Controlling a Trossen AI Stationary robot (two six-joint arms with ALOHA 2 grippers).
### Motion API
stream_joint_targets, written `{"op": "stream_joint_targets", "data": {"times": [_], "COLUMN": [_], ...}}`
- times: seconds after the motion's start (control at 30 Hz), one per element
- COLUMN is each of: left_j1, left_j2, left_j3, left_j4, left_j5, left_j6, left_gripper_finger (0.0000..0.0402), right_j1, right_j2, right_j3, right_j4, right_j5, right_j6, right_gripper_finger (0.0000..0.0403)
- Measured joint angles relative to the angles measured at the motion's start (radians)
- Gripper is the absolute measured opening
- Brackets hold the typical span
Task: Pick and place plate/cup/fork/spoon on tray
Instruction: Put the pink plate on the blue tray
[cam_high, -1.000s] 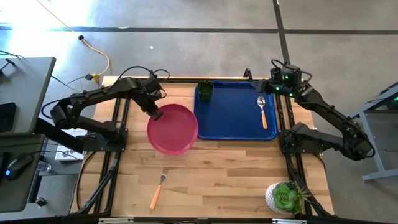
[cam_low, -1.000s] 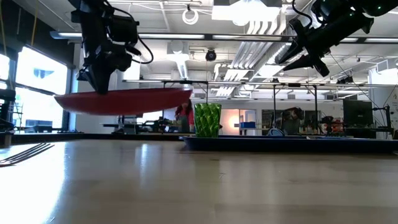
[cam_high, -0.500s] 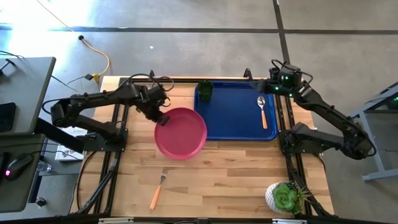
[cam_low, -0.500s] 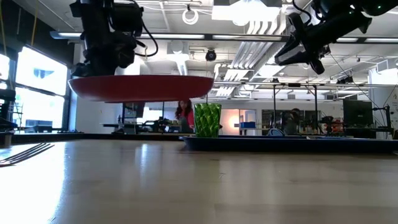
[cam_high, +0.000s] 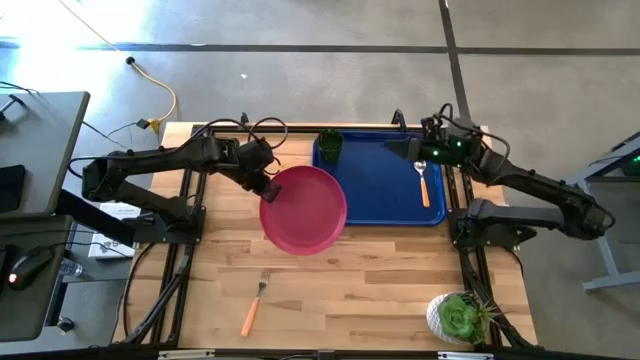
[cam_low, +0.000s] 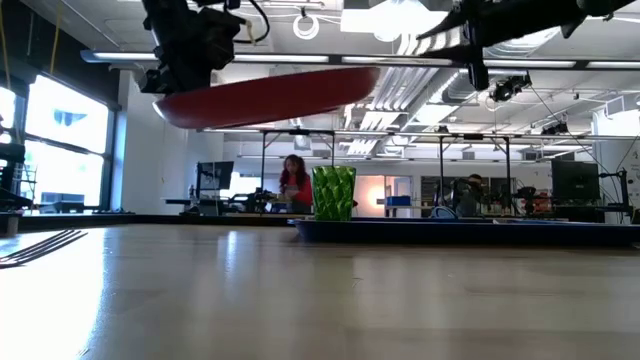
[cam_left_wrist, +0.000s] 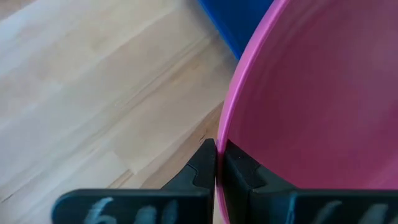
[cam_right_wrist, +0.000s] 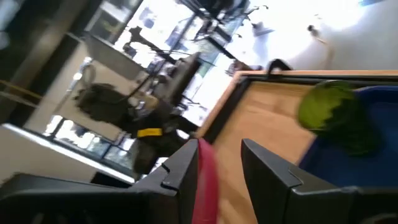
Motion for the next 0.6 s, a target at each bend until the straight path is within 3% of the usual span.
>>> {"op": "stream_joint_targets", "data": {"times": [0.6], "left_j1": [-0.082], "left_j2": [0.001], "left_j3": [0.002], "left_j4": [-0.004], "left_j5": [-0.004], "left_j6": [0.010], "left_gripper_finger": [0.0003], "right_j1": [0.542], "right_j2": [0.081], "right_j3": [0.025], "right_j4": [0.141], "right_j5": [0.480], "right_j6": [0.084], "right_gripper_finger": [0.0114]}}
